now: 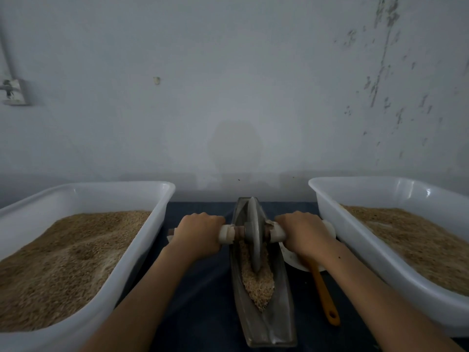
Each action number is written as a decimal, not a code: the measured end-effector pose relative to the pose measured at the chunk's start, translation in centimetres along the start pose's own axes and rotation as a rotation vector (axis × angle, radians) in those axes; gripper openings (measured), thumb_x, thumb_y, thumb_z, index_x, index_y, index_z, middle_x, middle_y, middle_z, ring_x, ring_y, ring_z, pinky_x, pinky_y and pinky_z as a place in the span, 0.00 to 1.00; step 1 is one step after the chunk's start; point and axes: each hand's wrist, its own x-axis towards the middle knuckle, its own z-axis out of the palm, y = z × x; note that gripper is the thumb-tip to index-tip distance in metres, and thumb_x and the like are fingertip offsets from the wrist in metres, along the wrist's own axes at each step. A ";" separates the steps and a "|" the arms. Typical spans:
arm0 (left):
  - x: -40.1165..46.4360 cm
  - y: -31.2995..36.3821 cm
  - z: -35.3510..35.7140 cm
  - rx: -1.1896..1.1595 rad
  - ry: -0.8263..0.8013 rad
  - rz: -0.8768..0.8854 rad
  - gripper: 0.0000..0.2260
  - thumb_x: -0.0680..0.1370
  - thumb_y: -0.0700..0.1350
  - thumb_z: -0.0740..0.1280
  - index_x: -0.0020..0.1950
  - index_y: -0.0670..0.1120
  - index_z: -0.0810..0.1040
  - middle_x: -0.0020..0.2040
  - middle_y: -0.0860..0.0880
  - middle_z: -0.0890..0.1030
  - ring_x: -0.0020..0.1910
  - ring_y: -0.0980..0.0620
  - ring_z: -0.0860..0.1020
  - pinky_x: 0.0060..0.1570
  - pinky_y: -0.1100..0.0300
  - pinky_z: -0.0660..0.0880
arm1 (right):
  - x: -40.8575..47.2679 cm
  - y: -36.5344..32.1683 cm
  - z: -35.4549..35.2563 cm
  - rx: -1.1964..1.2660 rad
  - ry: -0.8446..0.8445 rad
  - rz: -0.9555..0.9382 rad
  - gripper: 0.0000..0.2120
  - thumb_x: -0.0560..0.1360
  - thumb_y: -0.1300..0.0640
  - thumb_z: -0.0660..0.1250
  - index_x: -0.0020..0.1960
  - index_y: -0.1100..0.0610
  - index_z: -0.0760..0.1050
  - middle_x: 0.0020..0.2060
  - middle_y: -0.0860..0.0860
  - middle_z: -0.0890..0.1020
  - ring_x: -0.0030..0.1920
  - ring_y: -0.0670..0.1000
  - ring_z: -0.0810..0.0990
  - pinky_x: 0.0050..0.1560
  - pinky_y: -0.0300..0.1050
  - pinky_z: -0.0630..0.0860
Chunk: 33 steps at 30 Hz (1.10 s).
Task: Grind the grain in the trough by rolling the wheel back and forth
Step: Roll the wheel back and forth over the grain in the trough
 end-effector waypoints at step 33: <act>0.1 0.1 -1.3 -0.112 -0.339 -0.047 0.11 0.71 0.50 0.71 0.51 0.52 0.75 0.44 0.52 0.78 0.42 0.53 0.74 0.44 0.58 0.70 | -0.4 0.0 -1.8 0.033 -0.332 0.012 0.17 0.73 0.58 0.68 0.61 0.52 0.75 0.48 0.51 0.79 0.46 0.50 0.78 0.44 0.42 0.72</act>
